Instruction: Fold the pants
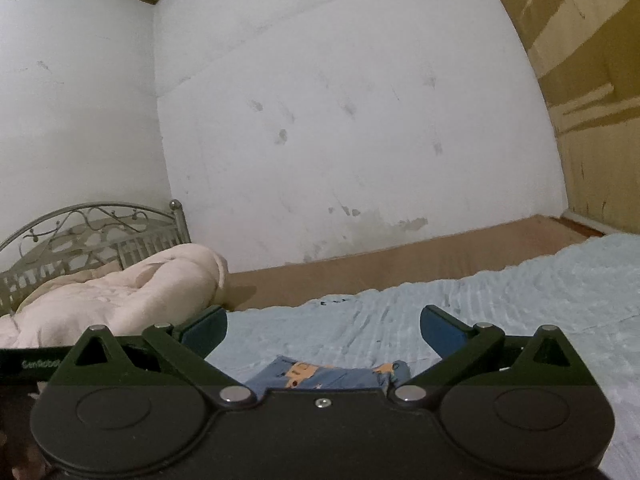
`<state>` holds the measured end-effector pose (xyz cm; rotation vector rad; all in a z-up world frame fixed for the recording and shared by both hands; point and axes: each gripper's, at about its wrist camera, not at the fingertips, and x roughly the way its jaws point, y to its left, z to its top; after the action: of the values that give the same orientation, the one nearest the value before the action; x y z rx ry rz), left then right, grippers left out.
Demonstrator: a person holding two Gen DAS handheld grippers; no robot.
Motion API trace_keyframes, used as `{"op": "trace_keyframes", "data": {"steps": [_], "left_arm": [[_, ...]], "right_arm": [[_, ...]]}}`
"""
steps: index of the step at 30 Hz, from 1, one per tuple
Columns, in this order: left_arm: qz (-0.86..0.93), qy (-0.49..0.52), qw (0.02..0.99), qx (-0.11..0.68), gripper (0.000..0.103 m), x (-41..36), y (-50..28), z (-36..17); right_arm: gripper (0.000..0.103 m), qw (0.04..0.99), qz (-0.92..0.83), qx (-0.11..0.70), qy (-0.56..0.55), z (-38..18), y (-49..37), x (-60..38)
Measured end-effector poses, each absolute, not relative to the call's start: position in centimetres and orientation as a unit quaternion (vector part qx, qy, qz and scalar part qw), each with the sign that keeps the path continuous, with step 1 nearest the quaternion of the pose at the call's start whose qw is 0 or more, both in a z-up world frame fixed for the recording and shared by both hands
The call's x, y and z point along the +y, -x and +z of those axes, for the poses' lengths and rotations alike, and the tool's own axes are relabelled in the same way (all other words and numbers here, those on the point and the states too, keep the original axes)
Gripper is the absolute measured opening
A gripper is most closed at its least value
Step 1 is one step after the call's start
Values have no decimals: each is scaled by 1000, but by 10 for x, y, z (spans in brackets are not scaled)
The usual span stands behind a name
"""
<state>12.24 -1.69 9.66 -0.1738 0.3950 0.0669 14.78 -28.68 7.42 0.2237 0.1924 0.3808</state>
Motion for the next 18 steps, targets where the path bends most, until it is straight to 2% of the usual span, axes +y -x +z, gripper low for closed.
{"op": "trace_keyframes", "data": {"steps": [8, 18], "left_arm": [[34, 71, 981, 175, 103, -16, -70, 93], [42, 59, 980, 183, 103, -12, -28, 59]], "right_arm": [[102, 977, 185, 63, -79, 72, -78, -281], [102, 985, 148, 54, -66, 41, -25, -277]]}}
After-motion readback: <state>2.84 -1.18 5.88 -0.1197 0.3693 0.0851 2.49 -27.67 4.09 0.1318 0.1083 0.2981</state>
